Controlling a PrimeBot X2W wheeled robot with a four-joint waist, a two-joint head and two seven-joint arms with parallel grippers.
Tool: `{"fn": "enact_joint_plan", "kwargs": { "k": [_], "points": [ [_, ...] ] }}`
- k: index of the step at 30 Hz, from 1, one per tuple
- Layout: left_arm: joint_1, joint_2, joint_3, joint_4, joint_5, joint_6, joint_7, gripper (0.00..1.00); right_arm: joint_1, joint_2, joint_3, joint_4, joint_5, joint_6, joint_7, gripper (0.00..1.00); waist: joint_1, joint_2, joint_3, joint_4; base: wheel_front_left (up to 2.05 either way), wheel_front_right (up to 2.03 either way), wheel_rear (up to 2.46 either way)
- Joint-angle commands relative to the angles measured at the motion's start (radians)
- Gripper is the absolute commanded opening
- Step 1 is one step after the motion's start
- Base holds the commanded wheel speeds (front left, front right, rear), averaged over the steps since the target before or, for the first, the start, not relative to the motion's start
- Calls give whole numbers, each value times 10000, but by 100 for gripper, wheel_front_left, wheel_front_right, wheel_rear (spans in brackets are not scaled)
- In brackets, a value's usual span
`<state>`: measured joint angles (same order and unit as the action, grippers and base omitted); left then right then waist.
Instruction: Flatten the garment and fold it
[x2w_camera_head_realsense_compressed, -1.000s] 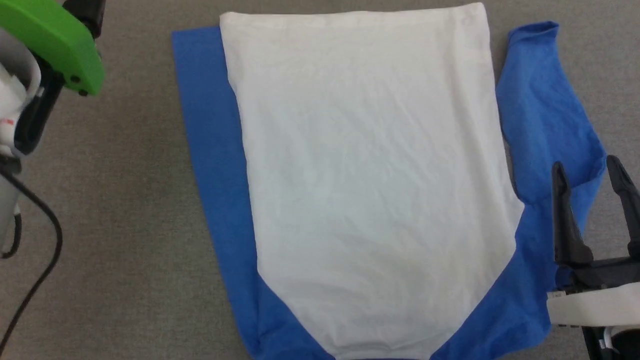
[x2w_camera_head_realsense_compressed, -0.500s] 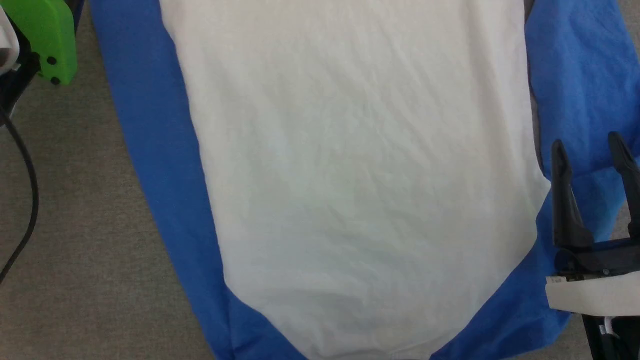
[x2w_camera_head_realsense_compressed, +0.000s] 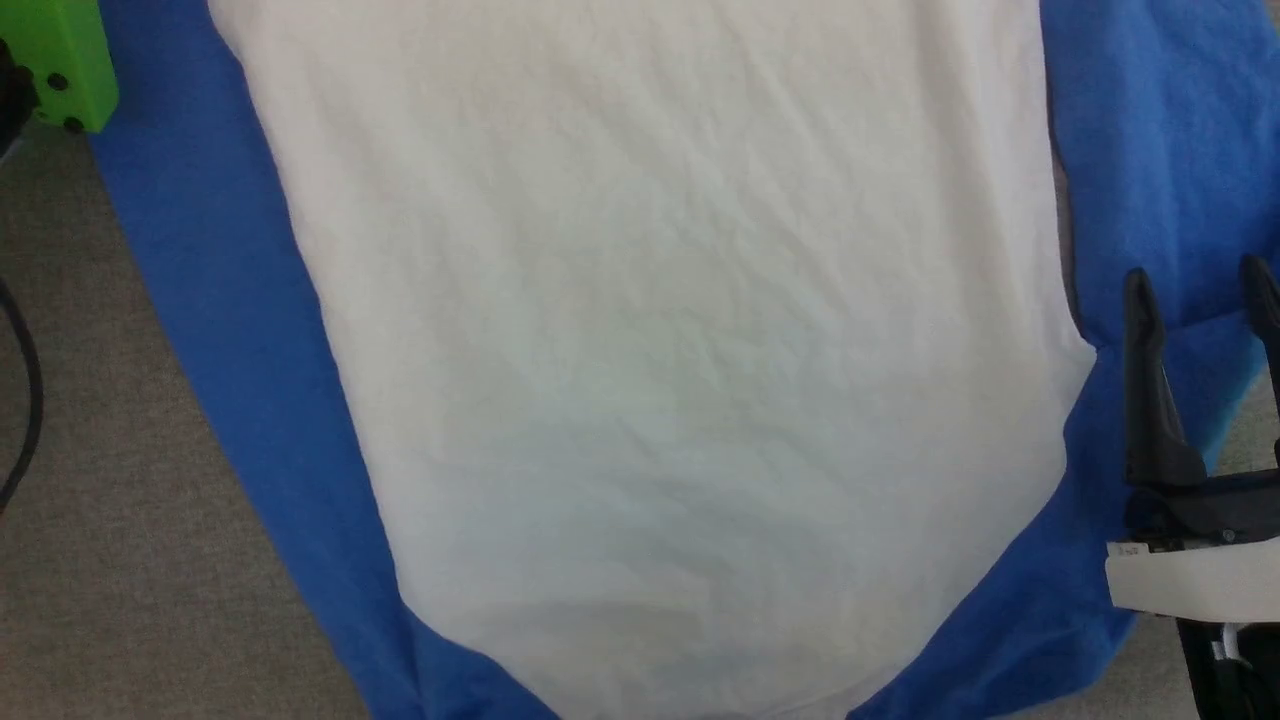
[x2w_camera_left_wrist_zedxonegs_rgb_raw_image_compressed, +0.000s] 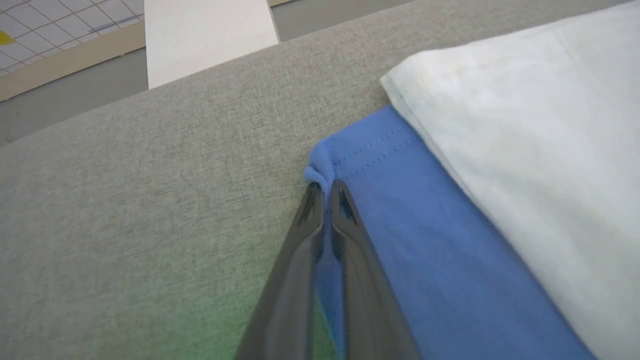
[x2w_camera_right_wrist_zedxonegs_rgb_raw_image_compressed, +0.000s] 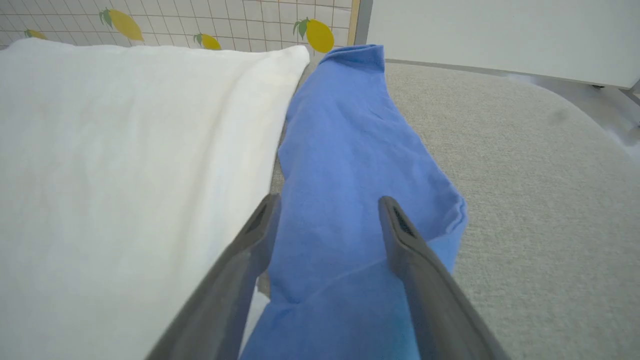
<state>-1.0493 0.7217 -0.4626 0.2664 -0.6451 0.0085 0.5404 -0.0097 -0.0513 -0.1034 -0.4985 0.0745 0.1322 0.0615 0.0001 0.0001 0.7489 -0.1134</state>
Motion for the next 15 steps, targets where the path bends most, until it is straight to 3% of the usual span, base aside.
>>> {"fn": "enact_joint_plan", "kwargs": {
  "k": [1, 15],
  "points": [
    [379, -67, -174, 306, -56, -11, 50, 0, -203, 10, -8, 18, 7, -15, -27, 100, -1, -1, -194, 129, 0, 0, 0],
    [1664, 87, 1024, -277, -932, 347, -1832, 0, 62, 11, 42, 534, 80, -15, 85, 100, -1, -1, -2918, 729, 0, 0, 0]
  ]
}}
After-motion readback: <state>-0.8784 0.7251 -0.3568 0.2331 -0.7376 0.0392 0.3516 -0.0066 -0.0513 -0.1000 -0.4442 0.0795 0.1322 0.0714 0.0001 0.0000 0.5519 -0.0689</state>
